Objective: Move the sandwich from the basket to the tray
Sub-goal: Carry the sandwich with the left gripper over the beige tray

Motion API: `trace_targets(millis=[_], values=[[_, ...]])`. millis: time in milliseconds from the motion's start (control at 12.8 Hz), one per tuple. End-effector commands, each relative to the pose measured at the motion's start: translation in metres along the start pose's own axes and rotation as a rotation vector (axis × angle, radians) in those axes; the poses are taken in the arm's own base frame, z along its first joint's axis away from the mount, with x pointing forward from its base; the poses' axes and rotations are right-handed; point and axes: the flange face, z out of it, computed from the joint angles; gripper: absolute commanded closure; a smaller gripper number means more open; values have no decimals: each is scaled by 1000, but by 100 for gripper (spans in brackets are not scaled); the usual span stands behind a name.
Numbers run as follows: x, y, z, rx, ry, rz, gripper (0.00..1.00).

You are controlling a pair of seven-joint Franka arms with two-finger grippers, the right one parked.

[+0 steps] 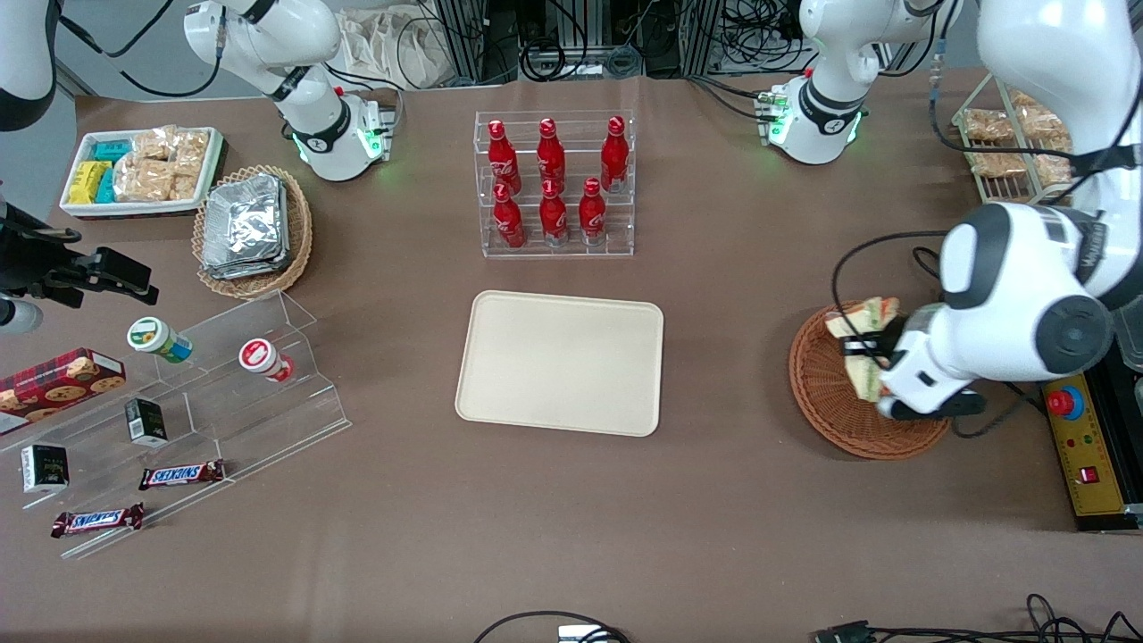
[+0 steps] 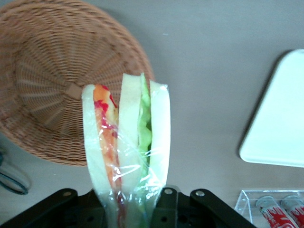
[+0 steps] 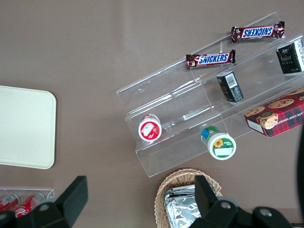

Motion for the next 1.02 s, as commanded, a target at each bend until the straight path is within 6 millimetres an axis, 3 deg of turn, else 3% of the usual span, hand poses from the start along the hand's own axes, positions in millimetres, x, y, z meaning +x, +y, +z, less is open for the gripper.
trace_targets(millis=[0,235,549,941], values=[[-13,54,-1,18,5,53,89],[-32,132,21,43,13,67,87],[-34,184,67,57,6,141,85],[-26,238,161,72,-6,213,86]])
